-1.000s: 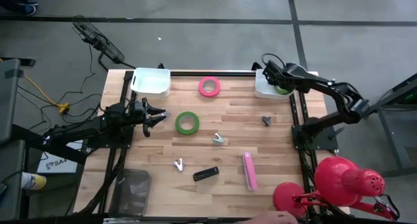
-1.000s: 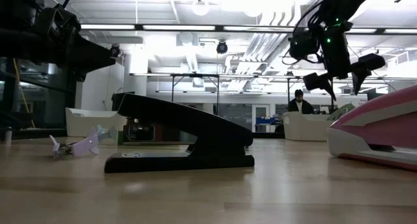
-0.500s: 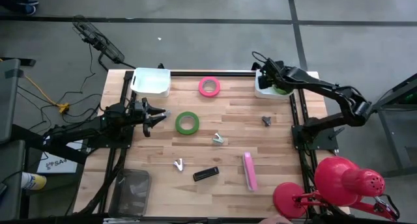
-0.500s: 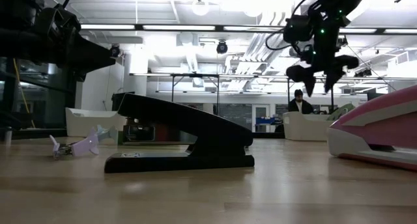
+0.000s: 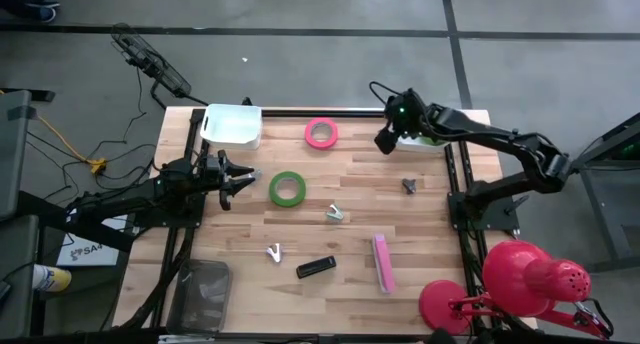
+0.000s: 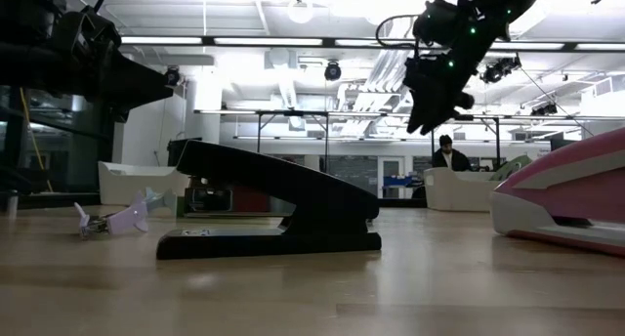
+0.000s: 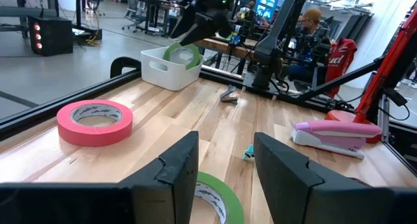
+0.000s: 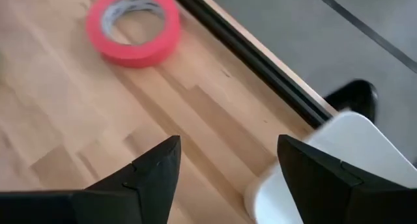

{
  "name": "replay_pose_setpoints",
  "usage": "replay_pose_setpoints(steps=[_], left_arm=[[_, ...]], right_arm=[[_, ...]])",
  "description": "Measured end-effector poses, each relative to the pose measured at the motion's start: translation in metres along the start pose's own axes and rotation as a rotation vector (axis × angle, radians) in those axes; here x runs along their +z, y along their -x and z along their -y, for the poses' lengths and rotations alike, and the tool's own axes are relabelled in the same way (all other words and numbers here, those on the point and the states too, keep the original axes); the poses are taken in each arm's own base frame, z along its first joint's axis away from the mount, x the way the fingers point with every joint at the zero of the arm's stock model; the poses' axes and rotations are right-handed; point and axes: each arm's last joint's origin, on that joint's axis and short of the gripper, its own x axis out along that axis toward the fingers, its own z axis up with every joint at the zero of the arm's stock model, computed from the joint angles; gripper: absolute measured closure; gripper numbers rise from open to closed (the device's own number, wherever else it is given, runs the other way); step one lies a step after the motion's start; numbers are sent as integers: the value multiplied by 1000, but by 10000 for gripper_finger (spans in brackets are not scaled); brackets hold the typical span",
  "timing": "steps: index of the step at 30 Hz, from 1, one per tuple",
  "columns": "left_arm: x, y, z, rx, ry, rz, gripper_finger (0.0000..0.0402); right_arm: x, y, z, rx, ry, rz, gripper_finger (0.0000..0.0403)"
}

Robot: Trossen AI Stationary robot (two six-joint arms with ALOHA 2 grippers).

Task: Pick and place Stapler, Stapler remover, tape
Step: Put the green tape into the right white bin

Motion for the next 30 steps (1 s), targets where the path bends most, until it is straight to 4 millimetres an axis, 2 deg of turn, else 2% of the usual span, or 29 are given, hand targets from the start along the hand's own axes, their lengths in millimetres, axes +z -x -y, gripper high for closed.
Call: replay_pose_setpoints(steps=[6, 14, 30], left_arm=[[0, 0, 0, 0, 0, 0, 255], [0, 0, 0, 0, 0, 0, 255], [0, 0, 0, 0, 0, 0, 255]], right_arm=[[0, 1, -6, 34, 33, 2, 156], [0, 2, -15, 102, 242, 17, 156], [0, 2, -15, 77, 247, 15, 156]])
